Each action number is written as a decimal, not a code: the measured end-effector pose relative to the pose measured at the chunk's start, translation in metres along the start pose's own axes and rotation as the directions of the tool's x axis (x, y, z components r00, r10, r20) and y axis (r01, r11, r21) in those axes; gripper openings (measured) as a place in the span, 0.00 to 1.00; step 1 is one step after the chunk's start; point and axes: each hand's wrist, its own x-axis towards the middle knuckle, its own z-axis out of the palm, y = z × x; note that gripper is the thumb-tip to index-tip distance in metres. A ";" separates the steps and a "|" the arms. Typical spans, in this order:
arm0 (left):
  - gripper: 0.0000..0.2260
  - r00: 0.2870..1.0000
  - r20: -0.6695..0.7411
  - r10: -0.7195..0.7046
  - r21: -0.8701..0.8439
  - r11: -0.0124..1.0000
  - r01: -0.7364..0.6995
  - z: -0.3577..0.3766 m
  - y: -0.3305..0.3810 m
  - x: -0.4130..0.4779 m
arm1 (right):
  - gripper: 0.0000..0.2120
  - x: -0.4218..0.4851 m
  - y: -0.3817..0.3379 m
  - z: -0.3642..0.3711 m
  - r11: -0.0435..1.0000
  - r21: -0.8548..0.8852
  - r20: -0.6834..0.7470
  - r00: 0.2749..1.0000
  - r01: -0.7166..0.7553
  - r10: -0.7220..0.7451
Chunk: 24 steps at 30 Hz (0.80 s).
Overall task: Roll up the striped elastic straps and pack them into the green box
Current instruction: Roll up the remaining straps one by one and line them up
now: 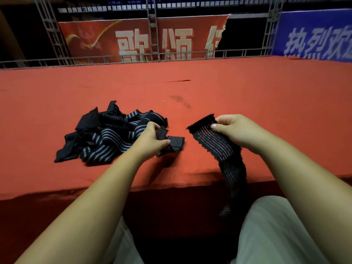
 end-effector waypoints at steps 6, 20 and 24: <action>0.13 0.997 -0.066 -0.043 -0.216 0.976 0.028 -0.036 0.038 -0.008 | 0.10 -0.006 -0.038 0.002 0.996 0.026 0.038 0.996 0.086 -0.087; 0.11 0.976 -0.148 0.161 -0.419 0.884 -0.209 -0.125 0.122 -0.014 | 0.08 -0.021 -0.085 -0.008 0.909 0.212 -0.055 0.933 0.359 -0.355; 0.13 0.983 -0.158 0.096 -0.506 0.847 -0.164 -0.137 0.151 -0.020 | 0.09 -0.023 -0.101 -0.011 0.849 0.345 -0.067 0.912 0.401 -0.404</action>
